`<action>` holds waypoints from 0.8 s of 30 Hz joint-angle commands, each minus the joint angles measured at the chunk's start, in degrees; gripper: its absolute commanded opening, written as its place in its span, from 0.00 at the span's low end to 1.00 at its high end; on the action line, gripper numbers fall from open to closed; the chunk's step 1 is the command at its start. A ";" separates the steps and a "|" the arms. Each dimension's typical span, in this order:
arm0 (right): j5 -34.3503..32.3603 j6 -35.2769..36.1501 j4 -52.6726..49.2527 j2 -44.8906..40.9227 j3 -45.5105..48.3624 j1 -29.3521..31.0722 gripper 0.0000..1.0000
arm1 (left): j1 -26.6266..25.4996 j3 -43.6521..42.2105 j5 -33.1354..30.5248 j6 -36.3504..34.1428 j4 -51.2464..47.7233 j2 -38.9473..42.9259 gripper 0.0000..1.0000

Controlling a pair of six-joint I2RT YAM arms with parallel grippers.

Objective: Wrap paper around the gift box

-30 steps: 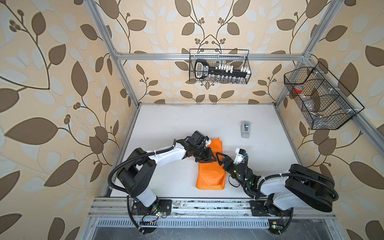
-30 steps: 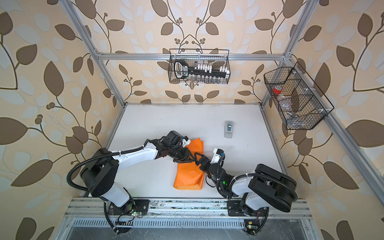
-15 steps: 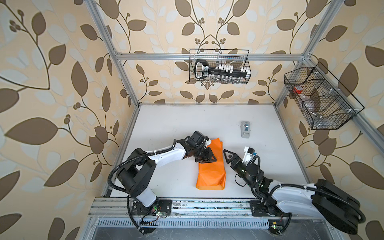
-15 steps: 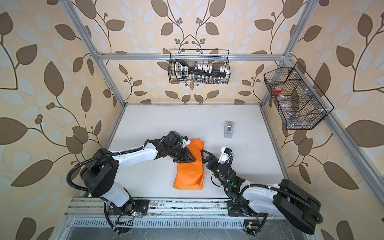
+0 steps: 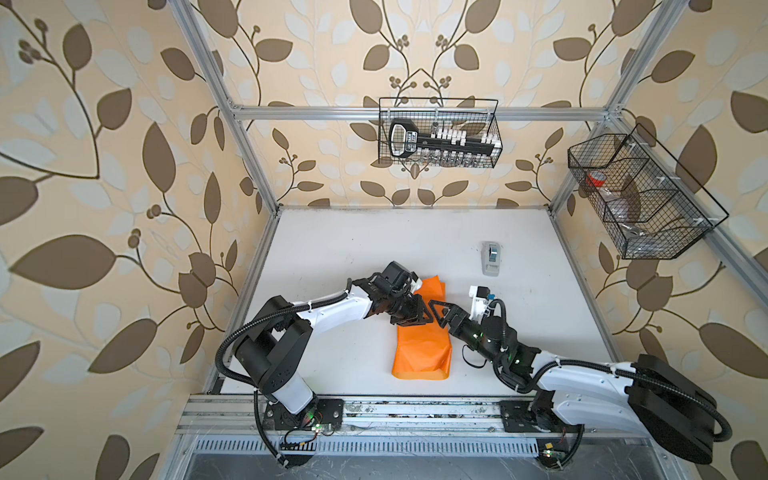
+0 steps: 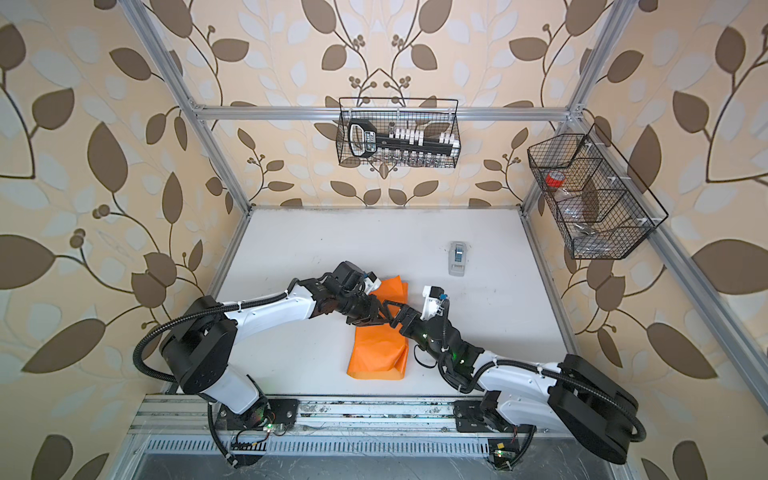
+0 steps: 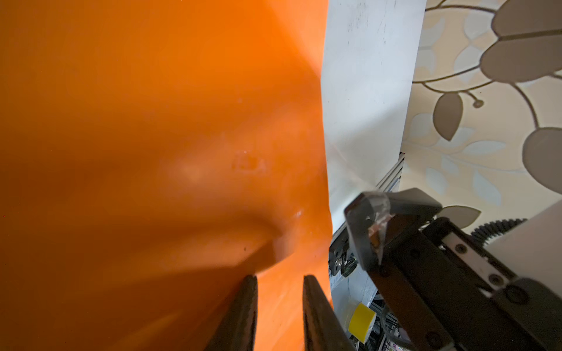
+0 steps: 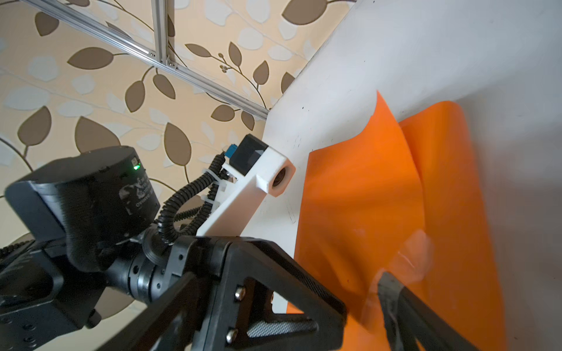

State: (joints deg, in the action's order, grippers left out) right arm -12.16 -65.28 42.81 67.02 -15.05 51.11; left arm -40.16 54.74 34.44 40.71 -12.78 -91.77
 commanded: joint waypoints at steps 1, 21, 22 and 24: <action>2.04 -0.86 4.47 3.38 -2.23 0.85 0.92 | -0.18 -2.19 -4.11 0.13 -6.40 -0.27 0.29; 2.03 -0.37 -0.71 1.63 -1.04 -1.46 0.92 | -0.16 -1.75 -3.85 0.42 -6.43 0.10 0.29; 2.42 -0.36 -0.78 1.75 -1.03 -1.61 0.92 | -0.20 -1.74 -3.77 0.50 -6.47 -0.01 0.29; 3.10 -0.31 -0.46 2.60 -1.21 -1.85 0.92 | -0.17 -1.60 -3.54 0.68 -6.14 -0.14 0.29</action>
State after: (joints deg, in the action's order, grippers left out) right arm -10.24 -65.52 42.81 69.19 -16.47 49.69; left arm -40.16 54.63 34.22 40.97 -12.84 -91.50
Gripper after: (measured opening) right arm 0.922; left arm 0.290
